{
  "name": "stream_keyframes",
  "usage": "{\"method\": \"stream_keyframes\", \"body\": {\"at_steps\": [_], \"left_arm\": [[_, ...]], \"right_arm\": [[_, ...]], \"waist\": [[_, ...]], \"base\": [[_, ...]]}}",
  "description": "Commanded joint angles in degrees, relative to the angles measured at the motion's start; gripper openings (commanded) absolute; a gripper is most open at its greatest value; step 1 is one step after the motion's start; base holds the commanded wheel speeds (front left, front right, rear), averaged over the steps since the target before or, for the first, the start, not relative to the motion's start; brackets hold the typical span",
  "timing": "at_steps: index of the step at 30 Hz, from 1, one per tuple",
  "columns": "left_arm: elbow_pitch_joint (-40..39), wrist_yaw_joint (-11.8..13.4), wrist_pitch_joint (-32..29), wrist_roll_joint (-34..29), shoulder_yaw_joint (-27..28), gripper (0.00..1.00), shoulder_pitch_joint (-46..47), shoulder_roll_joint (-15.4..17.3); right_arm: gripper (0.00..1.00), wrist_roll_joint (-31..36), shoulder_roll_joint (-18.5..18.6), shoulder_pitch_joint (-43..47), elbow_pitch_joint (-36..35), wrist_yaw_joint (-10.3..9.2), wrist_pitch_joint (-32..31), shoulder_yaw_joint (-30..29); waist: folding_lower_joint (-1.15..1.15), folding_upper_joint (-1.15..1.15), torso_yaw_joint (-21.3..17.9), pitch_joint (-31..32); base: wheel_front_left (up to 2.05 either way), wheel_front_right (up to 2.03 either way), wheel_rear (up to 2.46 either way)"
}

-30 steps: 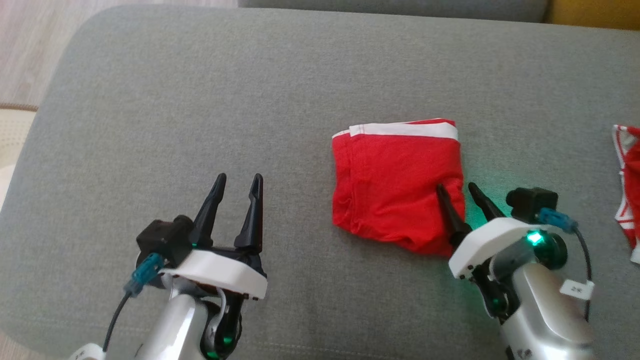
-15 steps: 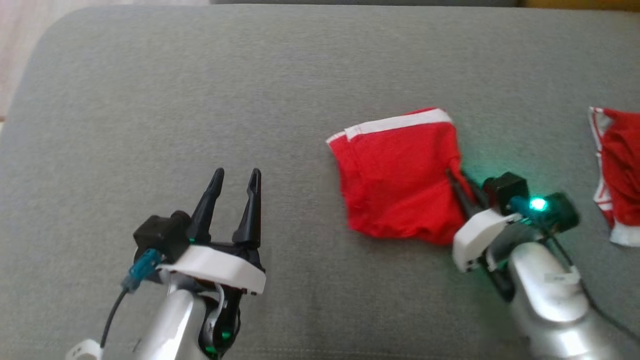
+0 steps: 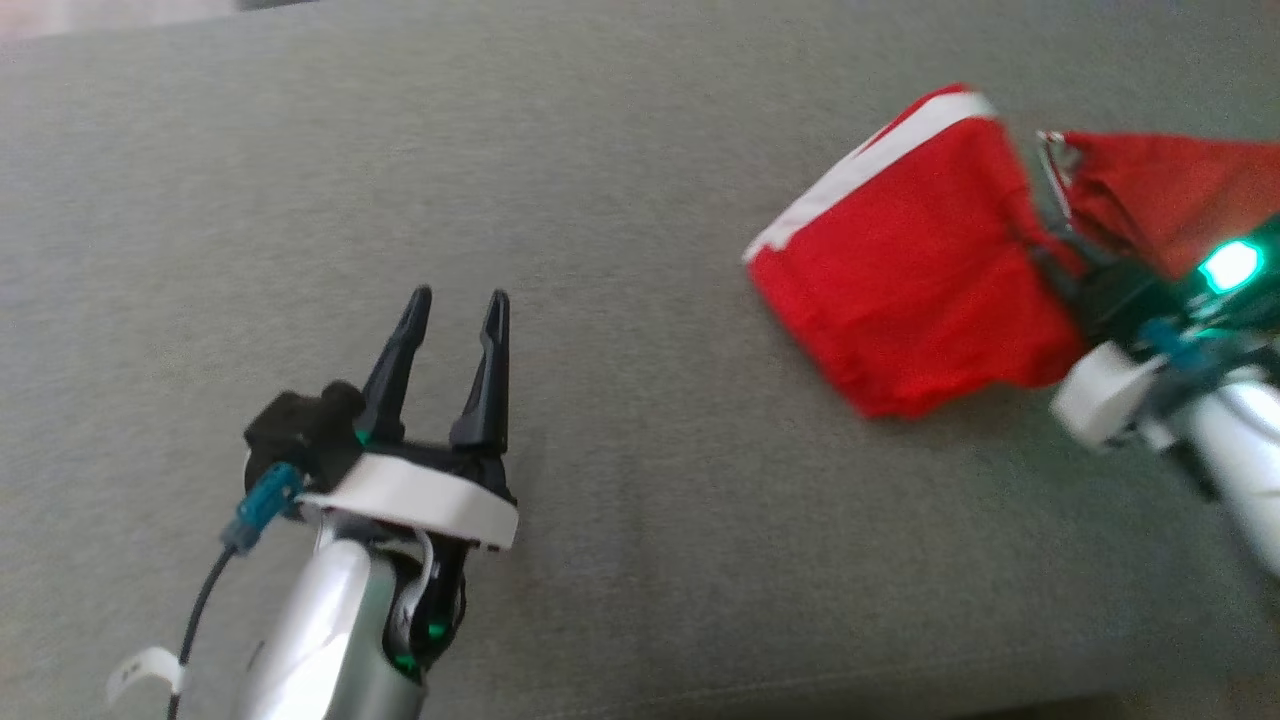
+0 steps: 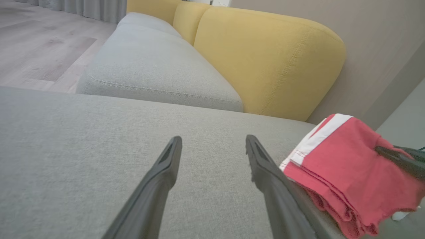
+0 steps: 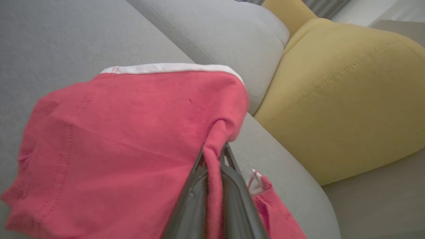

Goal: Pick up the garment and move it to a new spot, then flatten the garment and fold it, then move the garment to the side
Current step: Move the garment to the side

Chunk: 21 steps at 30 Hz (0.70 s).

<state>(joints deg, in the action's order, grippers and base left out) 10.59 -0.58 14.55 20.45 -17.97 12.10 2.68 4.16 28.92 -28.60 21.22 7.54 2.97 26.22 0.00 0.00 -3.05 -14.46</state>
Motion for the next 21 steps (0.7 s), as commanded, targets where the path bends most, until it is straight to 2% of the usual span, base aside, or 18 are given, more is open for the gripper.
{"method": "stream_keyframes", "body": {"at_steps": [1,5,9,13,21], "left_arm": [[-2.0,-0.4,0.4,-0.8,2.0,1.00,3.1,0.2],[-1.9,-1.4,0.4,-1.8,2.2,1.00,5.1,0.2],[-1.5,-2.2,0.4,-2.6,2.1,1.00,7.5,0.2],[-1.3,-2.6,0.4,-3.0,2.2,1.00,8.9,0.2],[-0.7,-3.3,0.4,-3.5,2.8,1.00,9.1,0.2]], "right_arm": [[0.00,-1.7,4.4,-1.8,-3.1,-0.05,-1.3,1.4],[0.00,-6.3,12.8,-3.8,-5.2,-0.05,-4.3,2.6],[0.00,-9.7,17.1,-5.3,-4.4,-0.05,-6.5,0.2],[0.00,-12.5,17.0,-5.1,-2.1,-0.05,-9.0,-5.8],[0.00,-13.0,12.8,-2.0,-0.2,-0.05,-13.4,-15.5]], "waist": [[0.00,0.00,-3.0,-2.5],[0.00,0.00,-5.4,-5.4],[0.00,0.00,-6.4,-8.0],[0.00,0.00,-6.7,-9.7],[0.00,0.00,-6.5,-11.2]], "base": [[0.00,0.00,0.00],[0.00,0.00,0.00],[0.00,0.00,0.00],[0.00,0.00,0.00],[0.00,0.00,0.00]]}}
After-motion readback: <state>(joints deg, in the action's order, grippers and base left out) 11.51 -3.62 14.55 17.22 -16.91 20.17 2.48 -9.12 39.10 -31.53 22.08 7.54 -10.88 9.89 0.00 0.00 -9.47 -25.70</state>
